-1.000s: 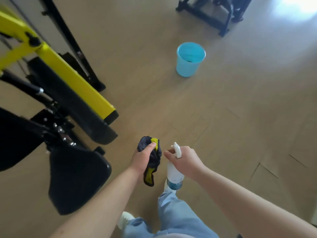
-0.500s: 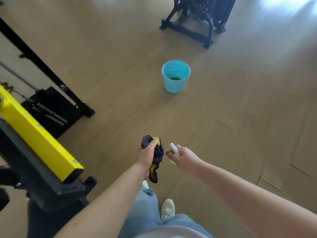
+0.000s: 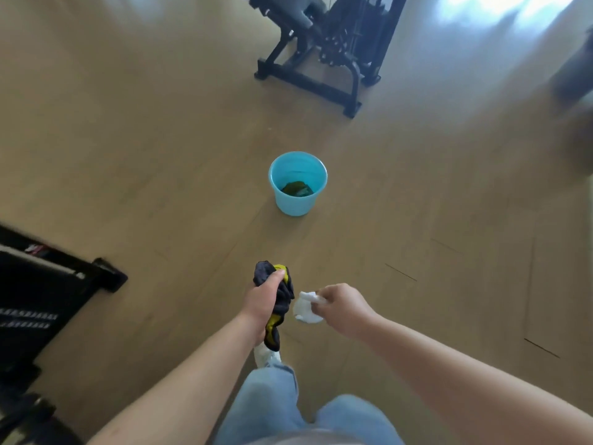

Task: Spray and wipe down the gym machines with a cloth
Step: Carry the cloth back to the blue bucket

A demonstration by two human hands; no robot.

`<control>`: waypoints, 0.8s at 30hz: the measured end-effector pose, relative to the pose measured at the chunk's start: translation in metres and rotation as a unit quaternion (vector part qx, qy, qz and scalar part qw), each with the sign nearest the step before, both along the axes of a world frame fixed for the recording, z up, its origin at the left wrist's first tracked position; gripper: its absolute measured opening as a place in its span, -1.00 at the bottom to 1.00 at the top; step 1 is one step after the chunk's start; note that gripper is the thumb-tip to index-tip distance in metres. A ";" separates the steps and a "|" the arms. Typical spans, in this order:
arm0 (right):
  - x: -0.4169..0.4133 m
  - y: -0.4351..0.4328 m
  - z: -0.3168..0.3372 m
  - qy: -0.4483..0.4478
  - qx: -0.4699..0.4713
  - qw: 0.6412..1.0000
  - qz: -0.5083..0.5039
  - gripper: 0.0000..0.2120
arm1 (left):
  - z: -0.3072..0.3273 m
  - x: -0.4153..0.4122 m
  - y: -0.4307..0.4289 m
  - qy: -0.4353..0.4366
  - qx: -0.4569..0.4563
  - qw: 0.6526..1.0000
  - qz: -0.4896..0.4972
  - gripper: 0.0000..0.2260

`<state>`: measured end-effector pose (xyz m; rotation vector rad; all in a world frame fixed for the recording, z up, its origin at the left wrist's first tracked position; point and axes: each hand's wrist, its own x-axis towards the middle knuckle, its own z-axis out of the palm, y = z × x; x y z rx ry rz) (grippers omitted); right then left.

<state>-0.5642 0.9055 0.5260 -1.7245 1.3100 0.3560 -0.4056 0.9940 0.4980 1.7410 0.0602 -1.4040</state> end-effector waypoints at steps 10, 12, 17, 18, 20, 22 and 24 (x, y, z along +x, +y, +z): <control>0.090 -0.154 -0.024 -0.072 0.107 0.969 -0.212 -0.72 | -0.009 0.095 -0.150 0.033 0.020 0.999 -0.007 -0.48; 0.103 -0.190 -0.036 -0.072 0.115 0.965 -0.223 -0.70 | -0.021 0.106 -0.182 0.023 0.033 0.999 0.001 -0.42; 0.124 -0.281 -0.065 -0.015 0.096 0.986 -0.136 -0.54 | -0.043 0.122 -0.270 0.021 0.059 0.998 0.033 -0.45; 0.127 -0.300 -0.070 -0.005 0.094 0.987 -0.132 -0.55 | -0.046 0.124 -0.289 0.021 0.067 0.997 0.034 -0.48; 0.132 -0.335 -0.082 0.009 0.103 0.985 -0.139 -0.60 | -0.051 0.127 -0.330 0.021 0.071 0.997 0.025 -0.57; 0.140 -0.368 -0.093 0.025 0.108 0.985 -0.134 -0.63 | -0.059 0.133 -0.367 0.017 0.068 0.997 0.015 -0.62; 0.147 -0.398 -0.106 0.049 0.105 0.987 -0.111 -0.66 | -0.071 0.140 -0.401 0.016 0.068 0.998 0.004 -0.61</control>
